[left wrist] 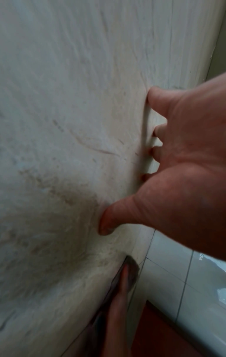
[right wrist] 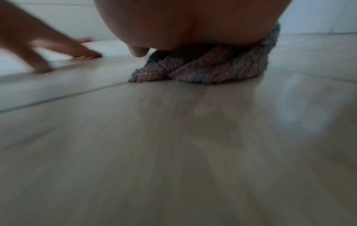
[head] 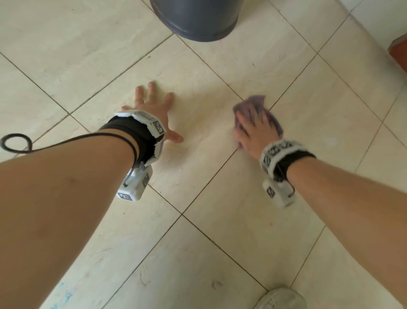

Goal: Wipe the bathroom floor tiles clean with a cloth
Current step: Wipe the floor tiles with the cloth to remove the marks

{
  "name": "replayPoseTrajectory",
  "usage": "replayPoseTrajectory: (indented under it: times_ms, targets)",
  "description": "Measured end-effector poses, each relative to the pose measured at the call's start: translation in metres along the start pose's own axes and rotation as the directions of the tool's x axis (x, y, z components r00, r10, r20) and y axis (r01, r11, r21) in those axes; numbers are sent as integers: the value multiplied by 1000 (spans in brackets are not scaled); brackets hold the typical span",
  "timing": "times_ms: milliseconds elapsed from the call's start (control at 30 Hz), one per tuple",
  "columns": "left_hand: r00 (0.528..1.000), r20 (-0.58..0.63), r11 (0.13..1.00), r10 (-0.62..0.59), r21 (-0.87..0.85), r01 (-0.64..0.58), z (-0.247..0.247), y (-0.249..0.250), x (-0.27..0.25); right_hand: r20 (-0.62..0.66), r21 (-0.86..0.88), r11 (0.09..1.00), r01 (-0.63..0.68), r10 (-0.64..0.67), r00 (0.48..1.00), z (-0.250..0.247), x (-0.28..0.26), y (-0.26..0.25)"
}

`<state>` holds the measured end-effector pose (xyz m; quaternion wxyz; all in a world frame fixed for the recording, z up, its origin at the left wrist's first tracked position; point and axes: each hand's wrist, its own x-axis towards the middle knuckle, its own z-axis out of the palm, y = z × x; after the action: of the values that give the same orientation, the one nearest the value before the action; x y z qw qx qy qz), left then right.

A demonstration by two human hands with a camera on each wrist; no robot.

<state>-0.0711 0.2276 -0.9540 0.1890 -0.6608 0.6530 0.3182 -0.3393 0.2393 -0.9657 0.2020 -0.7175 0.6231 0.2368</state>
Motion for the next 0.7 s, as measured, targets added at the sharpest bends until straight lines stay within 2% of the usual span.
replayPoseTrajectory:
  times_ms: [67, 133, 200, 300, 367, 433, 500, 567, 633, 700]
  targets:
    - [1000, -2, 1000, -1, 6, 1, 0, 2, -1, 1, 145, 976, -165, 167, 986, -21, 33, -13]
    - [1000, -5, 1000, -3, 5, 3, -1, 2, 0, 29, 201, 955, -220, 219, 975, -36, 55, -36]
    - [1000, -2, 1000, -8, 11, 8, 0, 1, 0, 15, 181, 972, -152, 152, 988, -39, 56, -57]
    - [1000, -14, 1000, -6, 10, 6, 2, 0, 1, 31, 77, 994, 75, -77, 997, -20, 14, -74]
    - [1000, -24, 1000, 0, 3, 0, 3, 0, 1, 45, 20, 984, 179, -180, 983, 1, -20, -63]
    - [1000, -22, 1000, 2, 1, -2, 3, 1, 0, 55, -40, 980, 195, -193, 980, 20, -44, -37]
    - [1000, -11, 1000, 2, -3, -2, 2, 1, 1, 54, -38, 992, 117, -115, 992, 22, -44, -12]
    - [1000, -2, 1000, 2, -5, -2, 1, 1, 0, 36, -39, 999, 7, -6, 999, 15, -22, -7]
    - [1000, 2, 1000, 7, -3, -7, 1, 1, 1, 15, -24, 998, -66, 67, 998, 3, 10, -21]
    - [1000, -1, 1000, 8, 0, -8, 2, 0, 1, -7, 107, 985, -133, 135, 991, -8, 35, -43]
